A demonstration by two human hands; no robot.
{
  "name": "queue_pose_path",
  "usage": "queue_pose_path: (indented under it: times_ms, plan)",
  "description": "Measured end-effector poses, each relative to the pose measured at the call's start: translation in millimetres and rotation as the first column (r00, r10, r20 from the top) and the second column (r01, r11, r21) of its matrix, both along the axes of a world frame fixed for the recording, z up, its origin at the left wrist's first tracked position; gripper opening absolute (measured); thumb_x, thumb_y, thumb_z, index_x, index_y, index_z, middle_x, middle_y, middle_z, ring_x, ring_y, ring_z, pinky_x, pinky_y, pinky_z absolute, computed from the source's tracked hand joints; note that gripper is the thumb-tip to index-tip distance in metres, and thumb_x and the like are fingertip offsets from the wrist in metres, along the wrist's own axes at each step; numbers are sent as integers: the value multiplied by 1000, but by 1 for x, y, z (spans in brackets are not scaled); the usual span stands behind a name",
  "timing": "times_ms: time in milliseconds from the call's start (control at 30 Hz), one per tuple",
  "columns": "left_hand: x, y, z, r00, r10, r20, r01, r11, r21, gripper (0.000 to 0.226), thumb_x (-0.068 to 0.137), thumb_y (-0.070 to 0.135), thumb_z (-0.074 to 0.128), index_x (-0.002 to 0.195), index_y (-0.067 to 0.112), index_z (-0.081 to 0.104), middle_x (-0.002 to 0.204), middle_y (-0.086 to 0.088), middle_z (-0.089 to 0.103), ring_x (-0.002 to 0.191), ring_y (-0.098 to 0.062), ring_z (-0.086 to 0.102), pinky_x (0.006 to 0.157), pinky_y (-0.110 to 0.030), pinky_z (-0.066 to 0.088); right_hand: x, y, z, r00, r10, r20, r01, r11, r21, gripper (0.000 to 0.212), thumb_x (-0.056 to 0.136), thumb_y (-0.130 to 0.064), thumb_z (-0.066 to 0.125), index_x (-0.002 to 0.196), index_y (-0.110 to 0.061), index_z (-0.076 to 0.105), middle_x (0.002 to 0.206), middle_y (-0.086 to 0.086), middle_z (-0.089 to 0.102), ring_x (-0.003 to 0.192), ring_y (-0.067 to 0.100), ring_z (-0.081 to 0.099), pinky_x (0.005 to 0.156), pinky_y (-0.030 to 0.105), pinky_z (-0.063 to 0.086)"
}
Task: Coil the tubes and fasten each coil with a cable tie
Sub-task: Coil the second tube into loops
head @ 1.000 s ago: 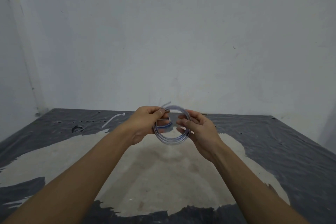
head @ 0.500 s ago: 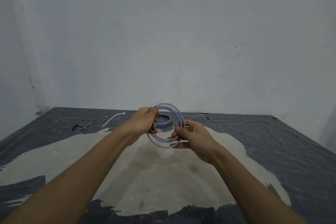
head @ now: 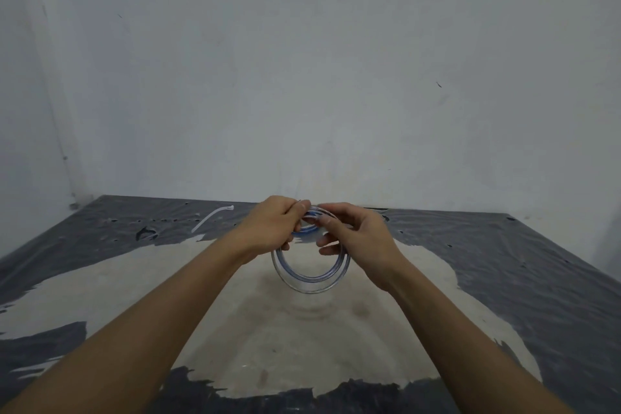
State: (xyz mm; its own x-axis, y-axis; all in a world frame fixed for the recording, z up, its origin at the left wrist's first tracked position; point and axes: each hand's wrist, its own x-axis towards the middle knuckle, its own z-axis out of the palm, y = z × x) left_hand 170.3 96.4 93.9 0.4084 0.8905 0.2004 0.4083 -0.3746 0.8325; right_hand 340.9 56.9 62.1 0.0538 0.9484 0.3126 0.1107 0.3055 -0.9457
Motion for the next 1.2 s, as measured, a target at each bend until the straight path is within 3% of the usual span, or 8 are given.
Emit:
queue_pose_path:
  times_ms: [100,267,433,567,700,900,1067,1200]
  plan:
    - [0,-2,-1,999,-27,20,26,999,41,38,103,33,42,79,11,62,67,1,56,53,-13,49,51,-26,48,2,-1,2,995,15,-94,-20,998,-55,23,93,-3,65,116,0,70,92,22,71,64,19,64,69,33,63]
    - [2,0,-6,999,-9,-33,9,1000,1,43,102,40,35,77,15,58,69,2,53,57,-14,45,57,-30,44,3,-2,-3,966,20,-257,-42,996,-81,23,95,-3,63,116,4,69,92,15,69,72,17,62,73,34,63]
    - [1,-6,4,998,-63,0,63,991,-120,33,101,23,36,84,14,63,71,0,49,62,-13,42,56,-25,46,5,-3,-3,991,-39,-130,36,999,-29,16,96,-4,63,108,-4,73,86,10,70,67,13,60,70,38,63]
    - [-4,-1,6,982,-74,176,118,960,-255,28,102,22,48,122,20,67,95,2,65,79,-11,54,67,-24,50,7,-5,-1,993,-47,-111,48,999,4,17,96,-7,63,110,-6,73,86,9,71,65,11,59,69,37,62]
    - [-5,6,2,914,30,404,108,943,-316,24,91,12,66,112,2,71,82,-6,72,69,-11,63,64,-20,57,4,-6,0,985,-87,-146,92,995,24,13,95,-7,65,103,-10,74,85,11,70,63,10,58,69,39,63]
    - [-6,2,2,961,-64,268,117,976,-186,13,87,12,70,98,10,77,82,-9,77,69,-13,67,67,-23,58,6,-4,-1,982,-132,-133,134,991,6,12,95,-8,65,101,-11,75,83,10,70,63,6,60,67,35,63]
    - [-9,3,5,992,-91,88,107,975,-195,16,91,10,65,101,1,74,85,-15,73,72,-16,68,74,-29,61,7,-4,-6,985,-129,-112,128,992,-19,13,93,-9,68,103,-13,75,88,12,73,61,8,58,61,32,60]
    - [-7,8,1,992,-7,123,30,982,-184,16,92,13,65,96,2,75,85,-13,74,75,-18,69,77,-33,61,4,0,-6,926,-71,-370,24,991,-130,16,93,-11,67,108,-7,70,89,9,75,62,10,64,75,38,61]
